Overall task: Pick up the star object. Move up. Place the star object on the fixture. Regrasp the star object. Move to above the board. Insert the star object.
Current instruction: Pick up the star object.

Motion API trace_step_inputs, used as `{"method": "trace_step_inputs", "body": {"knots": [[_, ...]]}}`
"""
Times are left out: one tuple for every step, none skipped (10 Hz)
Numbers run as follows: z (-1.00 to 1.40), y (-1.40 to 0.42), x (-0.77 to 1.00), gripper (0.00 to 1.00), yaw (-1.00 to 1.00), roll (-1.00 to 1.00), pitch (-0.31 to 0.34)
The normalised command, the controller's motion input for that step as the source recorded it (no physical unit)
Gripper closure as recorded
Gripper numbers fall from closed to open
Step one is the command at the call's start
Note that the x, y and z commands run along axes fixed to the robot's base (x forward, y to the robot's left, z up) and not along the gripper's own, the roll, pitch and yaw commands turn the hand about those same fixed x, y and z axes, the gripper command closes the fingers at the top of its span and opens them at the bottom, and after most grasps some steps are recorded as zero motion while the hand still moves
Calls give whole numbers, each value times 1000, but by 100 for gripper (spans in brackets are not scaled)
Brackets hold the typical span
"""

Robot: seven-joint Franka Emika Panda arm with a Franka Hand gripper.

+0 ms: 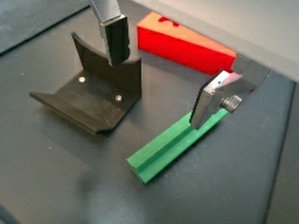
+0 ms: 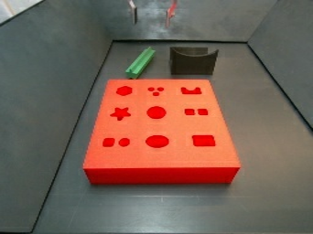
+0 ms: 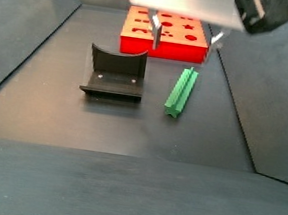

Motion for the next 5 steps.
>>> {"method": "trace_step_inputs", "body": {"knots": [[-946,-94,0,0,20,0,-160],[-926,-123,0,0,0,0,-160],[-914,-157,-23,0,0,0,-161],[-920,-254,-174,0,0,66,-156],[-837,-334,-303,0,0,129,-203]]}}
